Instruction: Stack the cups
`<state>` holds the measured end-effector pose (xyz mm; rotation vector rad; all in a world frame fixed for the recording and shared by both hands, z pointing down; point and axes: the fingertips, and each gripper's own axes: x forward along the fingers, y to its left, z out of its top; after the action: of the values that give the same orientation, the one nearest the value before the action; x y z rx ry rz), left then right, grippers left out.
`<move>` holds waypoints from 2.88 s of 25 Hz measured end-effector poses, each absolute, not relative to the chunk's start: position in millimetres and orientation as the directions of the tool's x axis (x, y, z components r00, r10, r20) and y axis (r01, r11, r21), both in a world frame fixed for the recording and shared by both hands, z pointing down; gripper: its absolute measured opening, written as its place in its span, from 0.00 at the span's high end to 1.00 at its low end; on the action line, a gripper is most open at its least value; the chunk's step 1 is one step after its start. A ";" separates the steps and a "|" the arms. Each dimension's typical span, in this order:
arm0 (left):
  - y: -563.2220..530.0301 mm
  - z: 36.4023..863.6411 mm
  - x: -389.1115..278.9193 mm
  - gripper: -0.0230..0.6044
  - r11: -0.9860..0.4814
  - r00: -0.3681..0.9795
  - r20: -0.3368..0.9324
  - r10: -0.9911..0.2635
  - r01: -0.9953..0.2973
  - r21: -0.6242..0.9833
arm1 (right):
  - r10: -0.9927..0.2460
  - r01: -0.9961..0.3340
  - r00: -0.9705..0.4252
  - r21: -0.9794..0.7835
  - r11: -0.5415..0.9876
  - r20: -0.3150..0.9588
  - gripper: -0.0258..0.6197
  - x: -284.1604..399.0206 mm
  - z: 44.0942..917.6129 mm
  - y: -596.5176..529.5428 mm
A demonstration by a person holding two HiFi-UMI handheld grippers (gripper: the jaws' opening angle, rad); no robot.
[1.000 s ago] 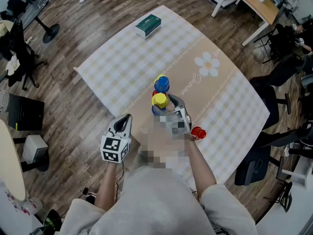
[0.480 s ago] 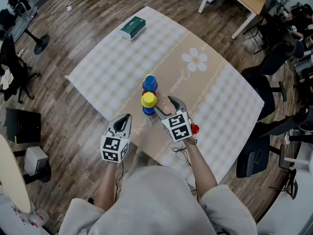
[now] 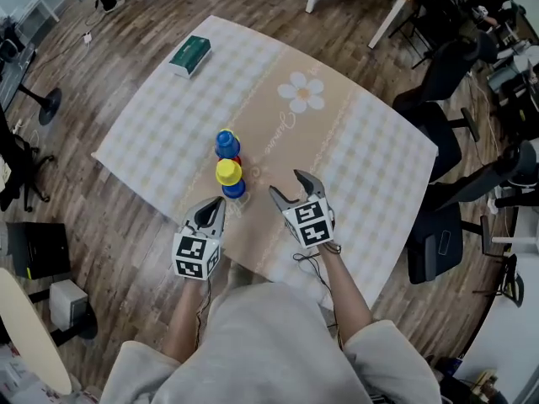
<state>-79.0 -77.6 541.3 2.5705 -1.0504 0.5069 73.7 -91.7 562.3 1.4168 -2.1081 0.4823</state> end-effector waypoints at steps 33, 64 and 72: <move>-60.0 549.7 8.6 0.94 -0.797 0.762 0.453 -0.463 -0.581 0.163 | -0.646 -0.981 -0.168 -0.062 0.183 0.745 0.51 156.9 645.9 7.8; -65.9 548.5 -8.6 0.94 -0.772 0.736 0.457 -0.499 -0.617 0.151 | -0.630 -0.974 -0.169 -0.031 0.223 0.758 0.59 159.7 663.2 -0.1; -71.5 544.3 -24.9 0.94 -0.747 0.719 0.446 -0.534 -0.648 0.151 | -0.676 -0.970 -0.177 -0.010 0.244 0.716 0.59 153.2 624.1 -37.4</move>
<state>-24.9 -71.5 544.3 2.6287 -0.9281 0.5480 153.2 -37.4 624.1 1.4975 -1.9290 0.6424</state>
